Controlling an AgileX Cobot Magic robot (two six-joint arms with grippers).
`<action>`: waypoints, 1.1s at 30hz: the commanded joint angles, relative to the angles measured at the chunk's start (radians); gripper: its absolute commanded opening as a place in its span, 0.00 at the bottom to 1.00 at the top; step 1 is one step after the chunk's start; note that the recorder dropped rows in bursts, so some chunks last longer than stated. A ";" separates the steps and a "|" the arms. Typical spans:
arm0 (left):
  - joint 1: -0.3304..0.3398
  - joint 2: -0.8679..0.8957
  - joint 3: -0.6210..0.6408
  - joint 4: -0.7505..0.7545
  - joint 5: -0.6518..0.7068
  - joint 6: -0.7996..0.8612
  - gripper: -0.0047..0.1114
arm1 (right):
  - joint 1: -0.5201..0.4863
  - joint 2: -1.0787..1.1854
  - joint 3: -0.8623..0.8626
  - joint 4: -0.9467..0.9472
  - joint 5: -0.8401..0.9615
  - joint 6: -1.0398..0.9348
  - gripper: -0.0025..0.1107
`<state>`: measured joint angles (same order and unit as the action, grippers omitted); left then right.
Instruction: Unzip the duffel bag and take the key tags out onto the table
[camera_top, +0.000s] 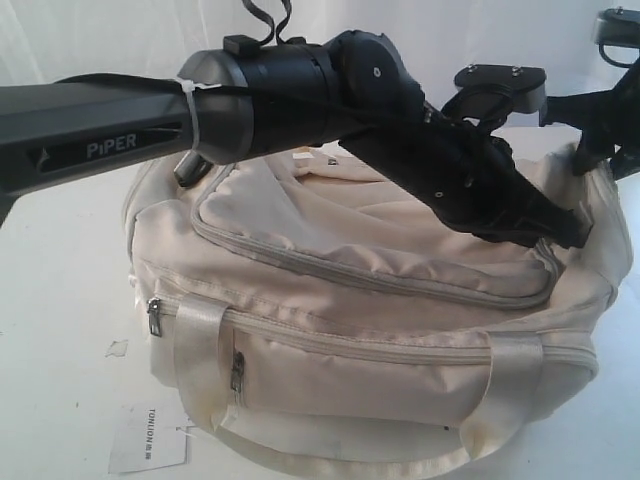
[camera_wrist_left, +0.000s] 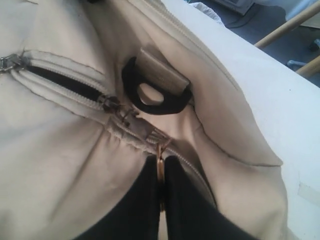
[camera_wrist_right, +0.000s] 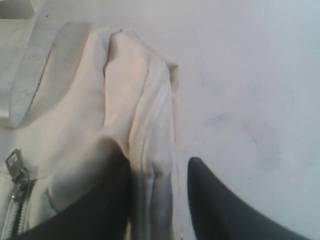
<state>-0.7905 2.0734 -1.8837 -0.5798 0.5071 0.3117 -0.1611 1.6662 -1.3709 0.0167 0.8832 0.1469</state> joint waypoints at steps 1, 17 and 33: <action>-0.018 -0.006 0.000 -0.040 0.088 -0.003 0.04 | -0.017 -0.062 -0.002 -0.042 -0.089 -0.024 0.49; -0.018 -0.006 0.000 -0.040 0.084 -0.003 0.04 | -0.104 0.115 -0.243 0.392 0.230 -0.453 0.53; -0.018 -0.006 0.000 -0.040 0.065 -0.003 0.04 | -0.110 0.130 -0.243 0.351 0.338 -0.717 0.53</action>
<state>-0.7926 2.0777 -1.8837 -0.5818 0.5418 0.3112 -0.2667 1.7999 -1.6081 0.4097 1.2063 -0.5610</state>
